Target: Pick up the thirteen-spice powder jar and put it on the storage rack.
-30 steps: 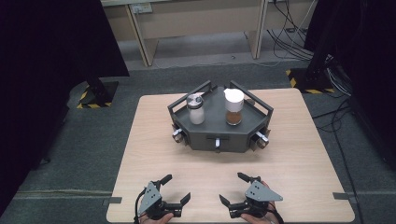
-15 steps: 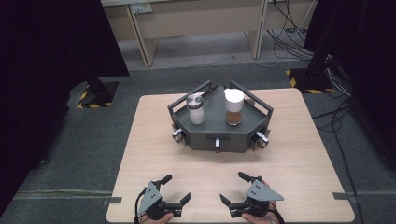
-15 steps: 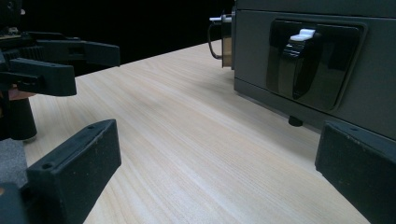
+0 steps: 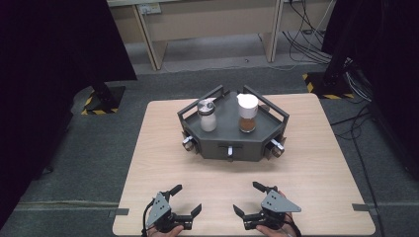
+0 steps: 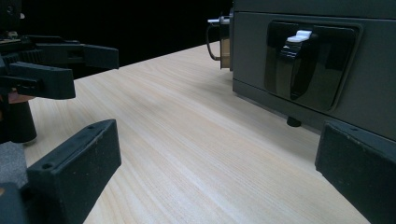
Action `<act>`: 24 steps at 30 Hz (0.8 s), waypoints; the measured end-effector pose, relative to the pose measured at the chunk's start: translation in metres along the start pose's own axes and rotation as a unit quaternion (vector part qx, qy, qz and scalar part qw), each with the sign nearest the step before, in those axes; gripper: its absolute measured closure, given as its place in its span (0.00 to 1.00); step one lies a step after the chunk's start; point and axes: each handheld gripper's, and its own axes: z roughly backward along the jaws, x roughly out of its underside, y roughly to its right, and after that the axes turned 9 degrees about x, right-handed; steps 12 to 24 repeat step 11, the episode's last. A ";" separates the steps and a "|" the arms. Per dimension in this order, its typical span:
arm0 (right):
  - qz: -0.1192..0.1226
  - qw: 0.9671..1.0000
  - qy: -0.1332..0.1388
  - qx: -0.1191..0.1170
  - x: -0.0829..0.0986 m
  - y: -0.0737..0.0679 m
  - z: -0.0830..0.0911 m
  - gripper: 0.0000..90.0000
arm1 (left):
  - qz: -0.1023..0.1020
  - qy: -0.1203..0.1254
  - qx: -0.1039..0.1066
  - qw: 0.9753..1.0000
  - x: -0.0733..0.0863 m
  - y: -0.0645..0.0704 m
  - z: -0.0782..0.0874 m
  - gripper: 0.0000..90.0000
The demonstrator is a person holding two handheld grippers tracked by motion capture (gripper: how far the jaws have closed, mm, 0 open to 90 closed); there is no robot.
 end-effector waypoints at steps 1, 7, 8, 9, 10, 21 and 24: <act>0.000 1.000 0.000 0.000 0.000 0.000 0.000 0.00 | 0.000 0.000 0.000 1.000 0.000 0.000 0.000 0.02; 0.000 1.000 0.000 -0.001 0.000 0.000 0.000 0.00 | 0.000 0.000 0.000 1.000 0.000 0.000 0.000 0.02; 0.001 1.000 0.000 0.000 0.000 0.000 0.000 0.00 | 0.000 0.000 0.000 1.000 0.000 0.000 0.000 0.02; 0.000 1.000 0.001 -0.001 0.000 0.000 0.000 0.00 | 0.000 0.000 0.000 1.000 0.000 0.000 0.000 0.02; 0.001 1.000 0.001 -0.001 0.000 0.000 0.000 0.00 | 0.000 0.000 0.000 1.000 0.000 0.000 0.000 0.02; 0.001 1.000 0.001 -0.001 0.000 0.000 0.000 0.00 | 0.000 0.000 0.000 1.000 0.000 0.000 0.000 0.02; 0.001 1.000 0.001 -0.001 0.000 0.000 0.000 0.00 | 0.000 0.000 0.000 1.000 0.000 0.000 0.000 0.02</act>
